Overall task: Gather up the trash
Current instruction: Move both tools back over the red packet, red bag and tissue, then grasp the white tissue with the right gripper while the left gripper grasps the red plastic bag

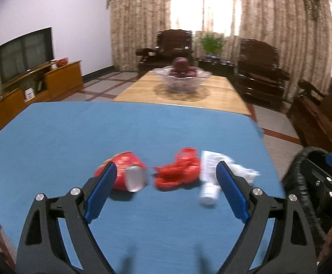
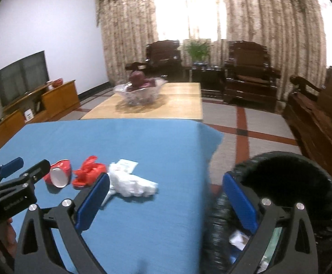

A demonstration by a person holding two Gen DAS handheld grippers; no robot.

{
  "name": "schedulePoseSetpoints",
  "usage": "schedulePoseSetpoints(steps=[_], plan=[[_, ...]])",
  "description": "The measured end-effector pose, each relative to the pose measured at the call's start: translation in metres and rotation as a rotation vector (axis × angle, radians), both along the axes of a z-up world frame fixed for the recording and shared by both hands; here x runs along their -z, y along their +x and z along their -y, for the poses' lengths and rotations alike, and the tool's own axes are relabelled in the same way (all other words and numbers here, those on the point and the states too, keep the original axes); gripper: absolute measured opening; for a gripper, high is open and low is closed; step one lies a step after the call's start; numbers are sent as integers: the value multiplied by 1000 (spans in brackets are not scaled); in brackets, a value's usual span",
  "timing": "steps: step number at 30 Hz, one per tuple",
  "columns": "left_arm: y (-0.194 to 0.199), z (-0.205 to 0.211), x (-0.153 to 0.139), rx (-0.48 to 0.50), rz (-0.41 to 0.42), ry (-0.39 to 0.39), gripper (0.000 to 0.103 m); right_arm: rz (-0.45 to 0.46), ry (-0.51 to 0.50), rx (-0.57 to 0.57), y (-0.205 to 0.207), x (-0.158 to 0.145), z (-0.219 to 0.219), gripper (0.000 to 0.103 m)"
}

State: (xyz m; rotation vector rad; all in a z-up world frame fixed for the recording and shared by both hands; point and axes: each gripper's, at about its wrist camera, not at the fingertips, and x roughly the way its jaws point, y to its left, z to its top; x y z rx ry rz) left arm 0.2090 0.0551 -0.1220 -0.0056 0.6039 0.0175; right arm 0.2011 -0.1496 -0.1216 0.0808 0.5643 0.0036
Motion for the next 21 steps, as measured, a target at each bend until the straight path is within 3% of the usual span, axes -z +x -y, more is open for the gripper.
schedulePoseSetpoints(steps=[8,21], plan=[[14,-43,15,-75,-27,9,86,-32,-52,-43,34,26,-35,97],[29,-51,41,-86,-48,-4,86,-114,-69,-59,76,64,-44,90]])
